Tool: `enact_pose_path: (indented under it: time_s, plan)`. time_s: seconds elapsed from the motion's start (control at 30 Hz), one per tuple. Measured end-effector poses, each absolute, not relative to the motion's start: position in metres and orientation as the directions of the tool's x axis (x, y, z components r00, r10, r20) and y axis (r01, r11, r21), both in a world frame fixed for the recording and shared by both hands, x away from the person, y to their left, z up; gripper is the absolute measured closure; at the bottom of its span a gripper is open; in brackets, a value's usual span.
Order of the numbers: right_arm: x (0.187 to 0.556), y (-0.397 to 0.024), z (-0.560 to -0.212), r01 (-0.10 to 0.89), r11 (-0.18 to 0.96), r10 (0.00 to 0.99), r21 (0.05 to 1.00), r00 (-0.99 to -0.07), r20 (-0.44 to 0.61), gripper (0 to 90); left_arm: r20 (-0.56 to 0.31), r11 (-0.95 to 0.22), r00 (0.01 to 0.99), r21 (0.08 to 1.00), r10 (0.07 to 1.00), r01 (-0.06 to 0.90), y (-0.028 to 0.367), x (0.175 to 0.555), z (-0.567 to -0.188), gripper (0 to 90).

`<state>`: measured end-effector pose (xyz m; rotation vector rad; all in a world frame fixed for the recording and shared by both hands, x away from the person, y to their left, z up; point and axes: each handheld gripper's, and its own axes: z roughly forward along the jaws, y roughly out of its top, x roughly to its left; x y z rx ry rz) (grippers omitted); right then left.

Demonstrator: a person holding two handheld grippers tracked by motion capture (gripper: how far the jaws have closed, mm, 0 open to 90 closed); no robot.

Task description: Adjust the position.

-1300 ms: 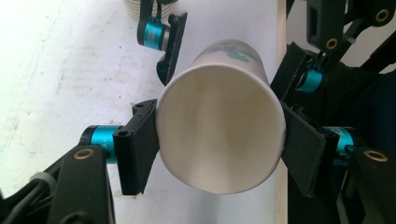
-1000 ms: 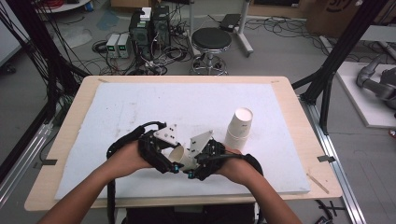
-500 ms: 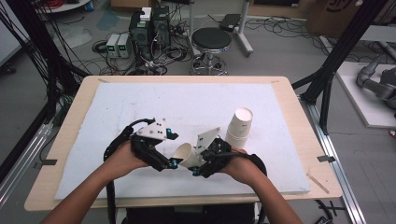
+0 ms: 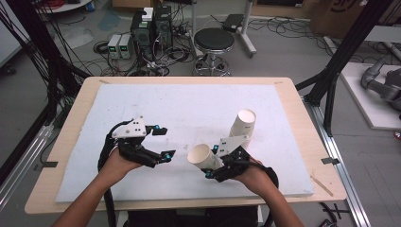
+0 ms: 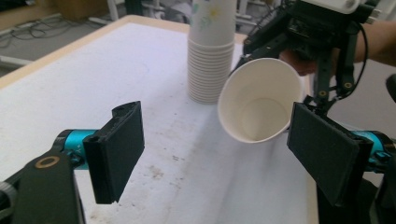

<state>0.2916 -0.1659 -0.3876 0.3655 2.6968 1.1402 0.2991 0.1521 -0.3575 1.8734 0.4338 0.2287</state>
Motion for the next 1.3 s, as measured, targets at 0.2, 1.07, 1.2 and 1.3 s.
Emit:
enact_pose_path:
  time_s: [0.2, 1.07, 1.2, 1.3]
  plan:
    - [0.287, -0.181, -0.394, 0.161, 0.62, 0.336, 0.768, -0.939, -0.074, 34.3, -0.058, -0.232, 0.896, 0.957, 0.441, 0.177, 0.159, 0.299, -0.373, 18.7]
    - [0.276, -0.226, -0.411, 0.182, 0.343, 0.483, 0.921, -0.876, -0.007, 34.3, -0.055, -0.148, 0.811, 0.974, 0.583, 0.173, 0.186, 0.289, -0.426, 19.9]
    - [0.277, -0.227, -0.41, 0.167, 0.293, 0.488, 0.941, -0.873, 0.003, 34.3, -0.058, -0.146, 0.804, 0.973, 0.592, 0.178, 0.189, 0.286, -0.428, 19.8]
    - [0.276, -0.226, -0.408, 0.166, 0.277, 0.493, 0.946, -0.87, 0.008, 34.3, -0.069, -0.139, 0.799, 0.972, 0.597, 0.187, 0.191, 0.286, -0.429, 19.8]
